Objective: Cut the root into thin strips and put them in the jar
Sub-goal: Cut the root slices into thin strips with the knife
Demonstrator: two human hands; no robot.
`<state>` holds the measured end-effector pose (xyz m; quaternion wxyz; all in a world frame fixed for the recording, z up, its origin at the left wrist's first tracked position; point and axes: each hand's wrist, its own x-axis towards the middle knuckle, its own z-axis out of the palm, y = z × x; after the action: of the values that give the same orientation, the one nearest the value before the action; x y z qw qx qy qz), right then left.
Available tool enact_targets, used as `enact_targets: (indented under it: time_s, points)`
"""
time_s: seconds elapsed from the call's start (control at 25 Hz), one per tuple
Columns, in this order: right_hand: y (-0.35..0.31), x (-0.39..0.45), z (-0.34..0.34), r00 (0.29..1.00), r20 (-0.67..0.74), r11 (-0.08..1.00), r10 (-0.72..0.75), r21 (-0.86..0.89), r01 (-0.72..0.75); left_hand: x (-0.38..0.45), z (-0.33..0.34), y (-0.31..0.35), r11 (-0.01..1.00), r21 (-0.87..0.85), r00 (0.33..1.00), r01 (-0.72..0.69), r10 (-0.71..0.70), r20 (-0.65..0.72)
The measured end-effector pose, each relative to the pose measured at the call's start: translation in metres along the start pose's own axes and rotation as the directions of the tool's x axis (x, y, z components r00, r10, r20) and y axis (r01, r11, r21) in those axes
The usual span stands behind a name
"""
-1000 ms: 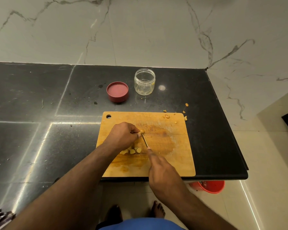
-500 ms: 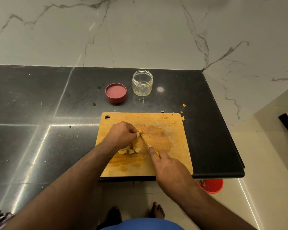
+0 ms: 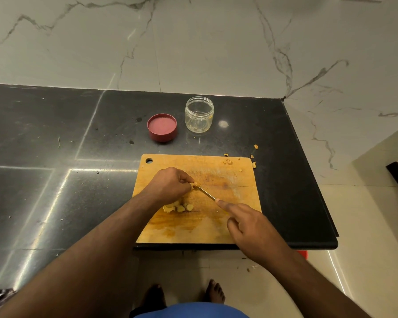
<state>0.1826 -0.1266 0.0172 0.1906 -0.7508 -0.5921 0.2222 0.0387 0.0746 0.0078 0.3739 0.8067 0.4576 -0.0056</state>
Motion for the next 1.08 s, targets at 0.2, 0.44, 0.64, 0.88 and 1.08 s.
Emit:
enact_targets:
  time_s: [0.2,0.44,0.64,0.88,1.08]
  points:
    - [0.002,0.006,0.002,0.999,0.022,0.997,-0.041,-0.065,0.042,0.001,0.0,-0.003,1.0,-0.005,1.0,-0.005,0.005,0.002]
    - [0.005,0.008,0.0,0.996,0.039,0.981,-0.079,-0.175,0.084,0.002,-0.001,-0.003,1.0,0.006,1.0,-0.002,0.002,0.019]
    - [0.008,0.013,-0.005,0.993,0.048,0.975,-0.111,-0.189,0.118,0.001,-0.002,-0.001,1.0,-0.001,1.0,0.004,-0.004,0.025]
    - [0.009,0.017,-0.009,0.988,0.072,0.97,-0.135,-0.192,0.146,0.001,-0.002,-0.001,1.0,-0.001,0.999,0.011,-0.011,0.034]
    - [0.01,0.024,-0.018,0.983,0.126,0.962,-0.132,-0.221,0.158,0.001,-0.004,0.001,1.0,-0.004,0.999,0.019,-0.019,0.048]
